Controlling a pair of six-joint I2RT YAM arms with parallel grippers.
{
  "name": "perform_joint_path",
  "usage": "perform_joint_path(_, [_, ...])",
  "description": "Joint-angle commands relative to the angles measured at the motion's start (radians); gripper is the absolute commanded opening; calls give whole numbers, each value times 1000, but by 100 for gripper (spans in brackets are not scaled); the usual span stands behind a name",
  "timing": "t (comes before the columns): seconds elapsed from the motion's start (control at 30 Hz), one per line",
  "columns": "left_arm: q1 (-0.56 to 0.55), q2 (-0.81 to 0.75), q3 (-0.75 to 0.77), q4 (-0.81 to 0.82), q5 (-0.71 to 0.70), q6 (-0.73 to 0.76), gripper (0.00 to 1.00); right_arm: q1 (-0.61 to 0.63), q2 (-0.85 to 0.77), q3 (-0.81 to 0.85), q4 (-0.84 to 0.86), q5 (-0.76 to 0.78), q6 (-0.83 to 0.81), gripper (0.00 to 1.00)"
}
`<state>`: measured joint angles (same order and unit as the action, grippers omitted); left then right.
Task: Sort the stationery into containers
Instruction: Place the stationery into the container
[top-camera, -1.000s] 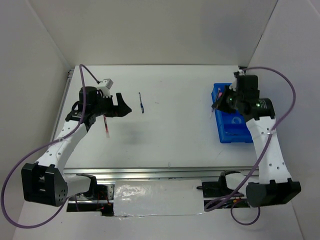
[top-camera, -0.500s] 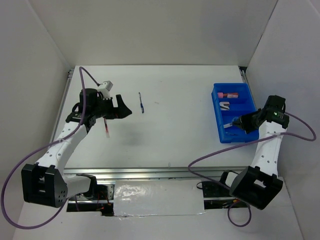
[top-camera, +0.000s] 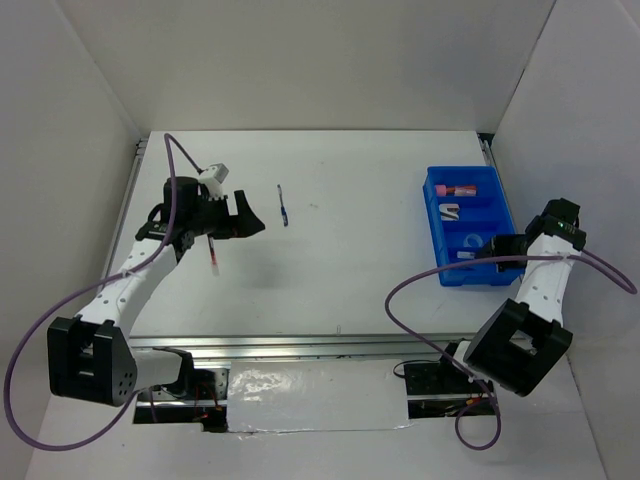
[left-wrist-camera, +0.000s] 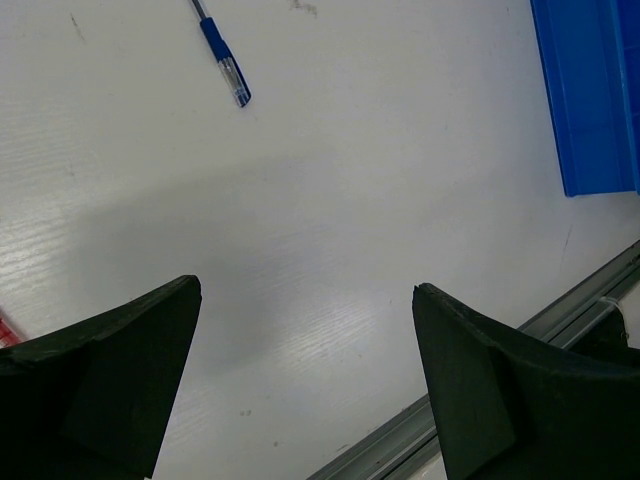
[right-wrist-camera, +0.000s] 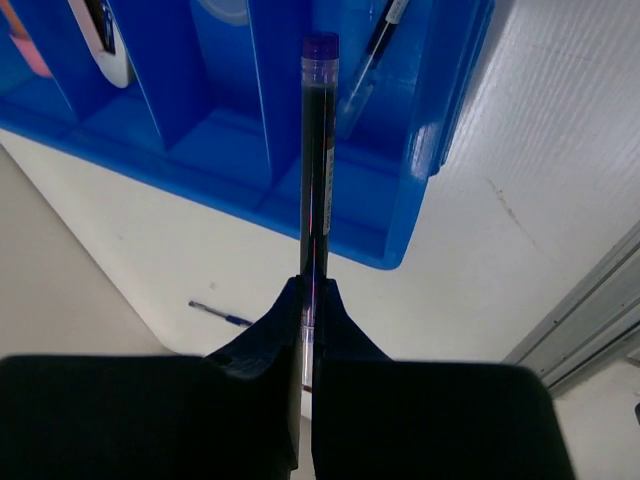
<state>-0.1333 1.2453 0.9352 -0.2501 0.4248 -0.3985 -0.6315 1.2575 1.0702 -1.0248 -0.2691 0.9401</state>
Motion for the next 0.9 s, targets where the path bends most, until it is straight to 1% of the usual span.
perform_joint_path(0.0, [-2,8,54,12,22,-11,99,-8,19,-9,60,57,57,0])
perform_joint_path(0.1, [-2,8,65,12,23,-8,99,-8,32,-19,77,86,58,0])
perform_joint_path(0.27, [0,-1,39,37,37,-7,99,-7,62,-1,109,143,60,0])
perform_joint_path(0.47, [3,28,71,11,35,12,99,-7,72,-23,140,134,69,1])
perform_joint_path(0.63, [3,39,79,12,31,6,99,-8,123,-9,161,120,63,1])
perform_joint_path(0.73, [1,37,77,8,25,9,99,-7,138,4,161,142,55,7])
perform_joint_path(0.77, [3,37,74,8,22,12,99,-8,138,-1,164,142,48,21])
perform_joint_path(0.8, [3,31,73,12,20,13,99,-7,140,-3,166,139,46,30])
perform_joint_path(0.87, [7,29,68,15,15,15,99,-7,141,-10,170,134,43,32])
